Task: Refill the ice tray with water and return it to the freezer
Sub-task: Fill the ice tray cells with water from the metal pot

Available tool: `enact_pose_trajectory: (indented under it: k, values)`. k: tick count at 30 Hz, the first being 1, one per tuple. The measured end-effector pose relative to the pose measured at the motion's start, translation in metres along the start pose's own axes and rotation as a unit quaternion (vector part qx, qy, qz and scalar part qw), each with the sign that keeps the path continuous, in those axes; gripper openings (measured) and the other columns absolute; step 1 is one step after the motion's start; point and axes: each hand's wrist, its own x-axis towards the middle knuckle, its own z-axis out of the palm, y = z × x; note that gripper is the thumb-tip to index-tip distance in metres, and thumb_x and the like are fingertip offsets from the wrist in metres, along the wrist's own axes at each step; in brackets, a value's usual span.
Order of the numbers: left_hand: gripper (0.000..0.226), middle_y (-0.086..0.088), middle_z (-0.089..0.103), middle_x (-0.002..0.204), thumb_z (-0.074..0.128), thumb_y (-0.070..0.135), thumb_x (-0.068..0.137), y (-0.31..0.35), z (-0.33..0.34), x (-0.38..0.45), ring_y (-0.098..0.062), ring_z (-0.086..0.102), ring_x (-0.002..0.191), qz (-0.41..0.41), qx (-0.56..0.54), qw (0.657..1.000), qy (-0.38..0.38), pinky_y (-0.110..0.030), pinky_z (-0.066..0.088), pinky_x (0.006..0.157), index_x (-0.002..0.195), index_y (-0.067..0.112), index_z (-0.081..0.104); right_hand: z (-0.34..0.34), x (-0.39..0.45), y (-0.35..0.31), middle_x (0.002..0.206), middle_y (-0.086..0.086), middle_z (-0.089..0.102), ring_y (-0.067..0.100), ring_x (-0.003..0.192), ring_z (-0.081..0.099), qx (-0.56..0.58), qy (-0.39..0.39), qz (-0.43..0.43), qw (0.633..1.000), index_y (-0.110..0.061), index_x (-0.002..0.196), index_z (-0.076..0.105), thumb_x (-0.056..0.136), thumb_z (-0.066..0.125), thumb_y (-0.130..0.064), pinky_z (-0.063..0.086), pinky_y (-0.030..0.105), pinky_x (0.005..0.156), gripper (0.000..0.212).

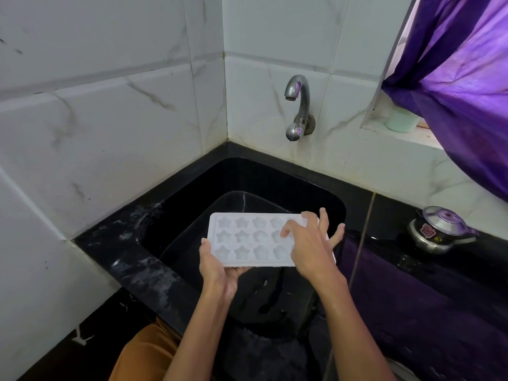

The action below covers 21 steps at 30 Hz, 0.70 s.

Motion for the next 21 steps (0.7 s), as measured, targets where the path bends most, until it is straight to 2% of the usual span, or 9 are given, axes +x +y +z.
enact_pose_trajectory:
  k: [3, 5, 9, 13, 18, 21]
  values:
    - [0.055, -0.012, 0.075, 0.092, 0.029, 0.054, 0.097, -0.001, 0.000, 0.000, -0.032, 0.072, 0.080, 0.000, -0.001, 1.000, -0.002, -0.053, 0.058, 0.065, 0.109, 0.013, 0.063, 0.003, -0.002, -0.007, 0.158, 0.009, 0.005, 0.035, 0.143, -0.022, -0.014, -0.028, -0.010, 0.999, -0.044, 0.118, 0.057, 0.069, 0.045, 0.020, -0.021, 0.065, 0.105, 0.082]
    - [0.055, -0.012, 0.075, 0.092, 0.029, 0.054, 0.097, -0.001, 0.000, 0.001, -0.032, 0.072, 0.081, 0.004, -0.002, 1.000, -0.001, -0.054, 0.058, 0.065, 0.109, 0.014, 0.063, 0.005, -0.003, -0.008, 0.159, 0.010, 0.004, 0.035, 0.142, -0.024, -0.020, -0.040, -0.014, 0.999, -0.045, 0.124, 0.055, 0.069, 0.043, 0.022, -0.020, 0.066, 0.104, 0.087]
    - [0.053, -0.011, 0.075, 0.090, 0.029, 0.054, 0.097, -0.002, -0.002, 0.002, -0.031, 0.072, 0.079, 0.005, 0.007, 1.000, 0.003, -0.052, 0.058, 0.063, 0.107, 0.014, 0.063, 0.004, -0.002, -0.008, 0.156, 0.010, 0.012, 0.036, 0.142, -0.022, -0.026, -0.042, -0.002, 0.999, -0.042, 0.123, 0.058, 0.069, 0.046, 0.021, -0.021, 0.066, 0.104, 0.083]
    - [0.054, -0.012, 0.075, 0.091, 0.029, 0.054, 0.097, -0.003, -0.001, 0.002, -0.032, 0.072, 0.080, 0.004, 0.009, 1.000, -0.005, -0.055, 0.057, 0.066, 0.108, 0.014, 0.063, 0.002, -0.003, -0.014, 0.159, 0.012, 0.004, 0.038, 0.142, -0.023, -0.040, -0.047, -0.007, 0.998, -0.038, 0.122, 0.058, 0.069, 0.049, 0.019, -0.020, 0.067, 0.104, 0.078]
    - [0.054, -0.011, 0.075, 0.090, 0.029, 0.054, 0.097, -0.003, -0.002, 0.003, -0.031, 0.072, 0.080, 0.010, 0.008, 1.000, -0.002, -0.053, 0.057, 0.065, 0.106, 0.014, 0.063, 0.002, -0.002, -0.013, 0.156, 0.012, 0.012, 0.038, 0.142, -0.023, -0.033, -0.047, -0.004, 0.998, -0.039, 0.114, 0.062, 0.066, 0.045, 0.022, -0.022, 0.066, 0.104, 0.079]
    - [0.053, -0.011, 0.075, 0.089, 0.029, 0.053, 0.097, -0.002, -0.001, 0.003, -0.031, 0.072, 0.078, 0.011, 0.003, 1.000, -0.001, -0.053, 0.057, 0.063, 0.106, 0.014, 0.063, 0.003, -0.002, -0.014, 0.158, 0.013, 0.007, 0.038, 0.142, -0.024, -0.034, -0.042, 0.000, 0.999, -0.039, 0.121, 0.059, 0.069, 0.048, 0.020, -0.020, 0.067, 0.104, 0.080]
